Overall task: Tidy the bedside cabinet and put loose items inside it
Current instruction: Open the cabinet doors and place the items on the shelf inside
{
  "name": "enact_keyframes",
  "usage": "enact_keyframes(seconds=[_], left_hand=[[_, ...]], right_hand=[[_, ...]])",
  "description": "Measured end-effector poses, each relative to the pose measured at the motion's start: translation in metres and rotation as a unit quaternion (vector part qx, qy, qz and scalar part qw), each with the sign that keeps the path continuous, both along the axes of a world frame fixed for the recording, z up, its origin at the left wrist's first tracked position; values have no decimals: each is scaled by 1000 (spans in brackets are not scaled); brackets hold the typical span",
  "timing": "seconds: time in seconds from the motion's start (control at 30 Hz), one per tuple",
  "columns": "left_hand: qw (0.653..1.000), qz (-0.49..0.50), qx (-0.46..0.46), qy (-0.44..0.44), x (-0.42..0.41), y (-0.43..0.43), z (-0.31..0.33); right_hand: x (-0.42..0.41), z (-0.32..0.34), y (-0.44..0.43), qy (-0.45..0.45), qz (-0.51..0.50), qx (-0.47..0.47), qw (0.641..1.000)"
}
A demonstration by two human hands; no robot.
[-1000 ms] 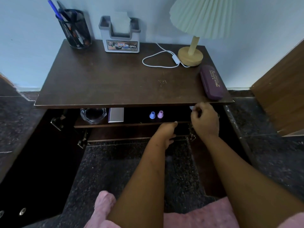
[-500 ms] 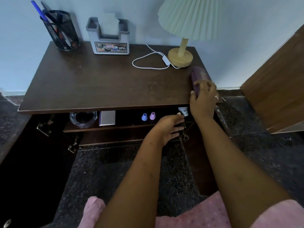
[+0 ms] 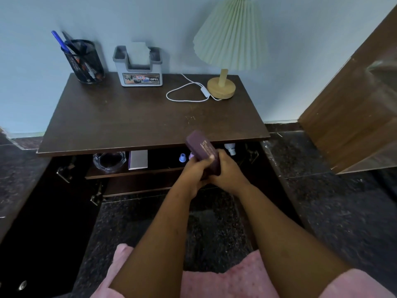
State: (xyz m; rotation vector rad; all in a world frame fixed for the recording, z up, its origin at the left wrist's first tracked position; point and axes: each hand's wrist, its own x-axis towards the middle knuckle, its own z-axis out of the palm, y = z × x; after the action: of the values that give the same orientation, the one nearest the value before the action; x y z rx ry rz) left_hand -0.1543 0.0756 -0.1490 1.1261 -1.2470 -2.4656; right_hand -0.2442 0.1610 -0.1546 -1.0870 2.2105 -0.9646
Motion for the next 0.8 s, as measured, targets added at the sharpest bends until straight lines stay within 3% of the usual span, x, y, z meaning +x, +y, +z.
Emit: enact_keyframes(seconds=[0.13,0.2,0.33,0.5,0.63,0.8], left_hand=[[996,-39,14,-85,17,8,-12],[993,-35,30,-106,18,11,-16],[994,-4,6,-108,7,15,-30],[995,22,-63,-71,-10,19,-45],[998,-43,-33,-38,-20,29,-50],[998,-46,-10,-39,-34,26,-68]], right_hand=[[6,-13,6,-64,37,185,980],[8,-19,7,-100,43,218,970],[3,-30,5,-115,-4,203,972],[-9,-48,-10,-159,-138,156,965],[-23,-59,-20,-49,-192,208,958],[-32,-76,-33,-30,-255,190,948]])
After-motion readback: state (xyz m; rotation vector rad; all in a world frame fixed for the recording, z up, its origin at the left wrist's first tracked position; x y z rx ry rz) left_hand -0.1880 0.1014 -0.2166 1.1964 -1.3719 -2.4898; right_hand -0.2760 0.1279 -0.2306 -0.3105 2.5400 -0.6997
